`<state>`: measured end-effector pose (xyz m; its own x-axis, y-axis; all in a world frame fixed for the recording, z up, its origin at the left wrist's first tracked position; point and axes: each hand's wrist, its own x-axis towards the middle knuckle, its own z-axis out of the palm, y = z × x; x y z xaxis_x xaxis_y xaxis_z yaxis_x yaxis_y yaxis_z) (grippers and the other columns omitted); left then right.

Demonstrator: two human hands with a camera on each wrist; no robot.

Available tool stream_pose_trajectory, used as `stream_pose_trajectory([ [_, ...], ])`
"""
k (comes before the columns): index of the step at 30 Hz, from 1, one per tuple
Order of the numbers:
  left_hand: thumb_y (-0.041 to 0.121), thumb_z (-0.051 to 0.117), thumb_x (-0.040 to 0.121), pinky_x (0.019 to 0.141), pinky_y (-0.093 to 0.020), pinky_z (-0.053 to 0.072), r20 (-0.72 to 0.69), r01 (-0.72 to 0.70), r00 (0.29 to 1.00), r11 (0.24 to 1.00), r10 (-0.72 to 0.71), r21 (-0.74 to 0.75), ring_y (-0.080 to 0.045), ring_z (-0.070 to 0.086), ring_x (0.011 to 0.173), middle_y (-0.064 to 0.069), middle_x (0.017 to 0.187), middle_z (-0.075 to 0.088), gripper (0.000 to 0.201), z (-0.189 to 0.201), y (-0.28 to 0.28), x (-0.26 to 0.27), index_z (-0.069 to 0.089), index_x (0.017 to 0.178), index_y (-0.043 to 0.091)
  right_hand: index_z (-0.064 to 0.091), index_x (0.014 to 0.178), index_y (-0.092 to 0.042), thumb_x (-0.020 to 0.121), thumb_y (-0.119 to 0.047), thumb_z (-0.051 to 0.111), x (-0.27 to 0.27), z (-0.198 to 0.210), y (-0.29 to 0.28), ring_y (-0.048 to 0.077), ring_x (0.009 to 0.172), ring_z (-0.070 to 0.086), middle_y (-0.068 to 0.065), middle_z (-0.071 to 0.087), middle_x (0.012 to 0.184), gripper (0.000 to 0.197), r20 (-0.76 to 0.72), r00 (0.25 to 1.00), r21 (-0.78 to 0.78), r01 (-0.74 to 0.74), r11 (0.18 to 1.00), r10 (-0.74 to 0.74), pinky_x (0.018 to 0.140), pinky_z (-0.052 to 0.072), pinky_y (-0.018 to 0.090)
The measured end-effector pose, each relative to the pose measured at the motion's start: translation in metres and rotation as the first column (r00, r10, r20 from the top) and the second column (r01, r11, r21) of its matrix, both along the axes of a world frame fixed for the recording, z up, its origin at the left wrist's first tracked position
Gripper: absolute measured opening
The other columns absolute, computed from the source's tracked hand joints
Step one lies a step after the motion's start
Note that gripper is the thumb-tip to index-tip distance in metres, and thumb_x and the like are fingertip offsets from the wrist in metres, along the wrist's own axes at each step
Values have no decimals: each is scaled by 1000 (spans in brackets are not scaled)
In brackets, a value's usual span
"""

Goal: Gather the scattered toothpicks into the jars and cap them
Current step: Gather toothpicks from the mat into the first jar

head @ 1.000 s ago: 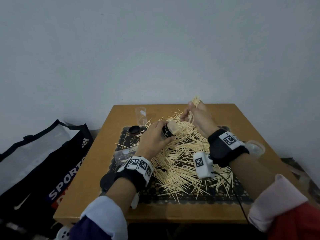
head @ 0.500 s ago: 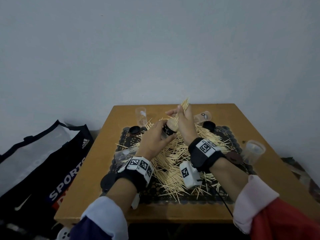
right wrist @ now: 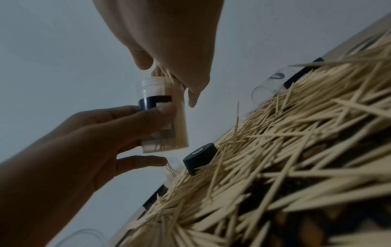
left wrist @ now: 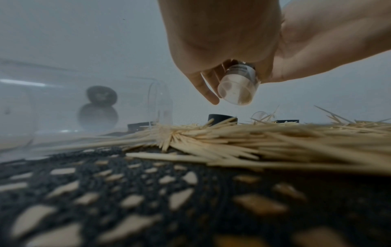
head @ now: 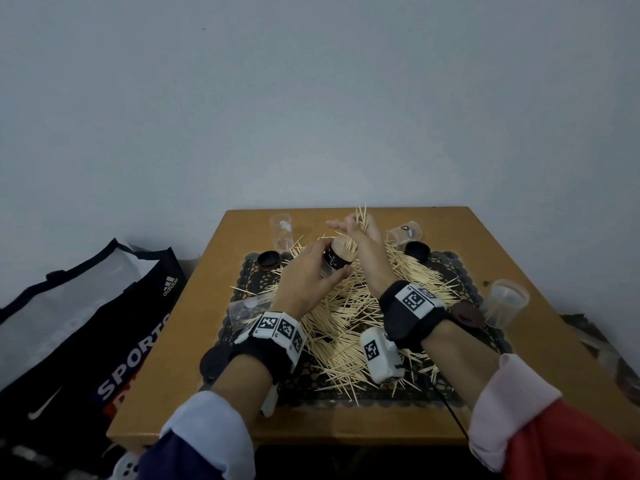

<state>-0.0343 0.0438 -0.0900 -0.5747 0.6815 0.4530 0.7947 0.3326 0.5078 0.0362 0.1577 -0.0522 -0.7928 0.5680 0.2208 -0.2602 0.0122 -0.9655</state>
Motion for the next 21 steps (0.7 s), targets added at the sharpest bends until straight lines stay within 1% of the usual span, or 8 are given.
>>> stream_pose_trajectory([
  [4,59,59,87,87,-39,51,-1,-7,1000,1000,7,-2,-15,59,106,1,122,61,64,-2,0,-2,46,134,17,49,107,-13,104,-30,40,-1,-1,0,2,105,58,3,71,112,20,11,999,-17,30,999,-30,78,34,15],
  [8,57,60,88,87,-36,51,-11,-13,1000,1000,13,-7,-15,59,107,1,123,61,64,-1,0,-2,46,135,16,48,99,-16,106,-27,34,-3,-3,0,-1,101,60,3,70,113,19,14,999,-6,31,1000,-31,80,38,13],
  [9,57,61,88,87,-35,50,-14,-17,1000,1000,17,-9,-15,59,107,0,124,61,65,-1,0,-2,46,135,15,50,97,-17,105,-26,35,-3,-4,1,1,105,59,4,69,115,19,14,999,1,33,999,-33,84,39,15],
  [11,57,60,88,88,-35,50,-24,-25,999,1000,25,-9,-15,59,108,0,125,61,65,-1,0,-2,46,136,15,56,95,-20,104,-22,40,-4,-8,2,9,116,57,4,66,120,19,14,999,14,40,999,-40,97,39,25],
  [12,58,60,88,88,-35,50,-30,-29,999,1000,28,-6,-15,59,108,1,125,61,65,-1,1,-2,46,137,16,58,94,-22,103,-21,42,-5,-9,3,12,120,55,3,65,122,18,16,999,10,40,999,-40,100,39,29],
  [14,58,59,89,86,-34,50,-44,-31,999,1000,31,-2,-14,59,108,2,124,61,65,-2,1,-3,45,137,17,62,93,-22,101,-20,46,-4,-11,5,15,120,53,1,64,121,18,33,999,-12,33,999,-32,100,39,33],
  [17,58,58,89,85,-30,49,-56,-41,998,999,41,4,-14,58,108,2,125,60,65,-1,1,-3,45,138,17,66,95,-19,99,-18,51,-2,-14,8,15,112,57,-4,67,111,15,48,999,-66,-7,998,10,99,42,38],
  [21,58,57,90,82,-28,47,-59,-42,997,999,43,10,-14,59,106,1,123,60,63,0,1,-2,46,136,16,68,106,-14,97,-17,53,4,-15,13,17,113,58,-3,68,113,17,55,995,-114,-71,991,77,96,45,36],
])
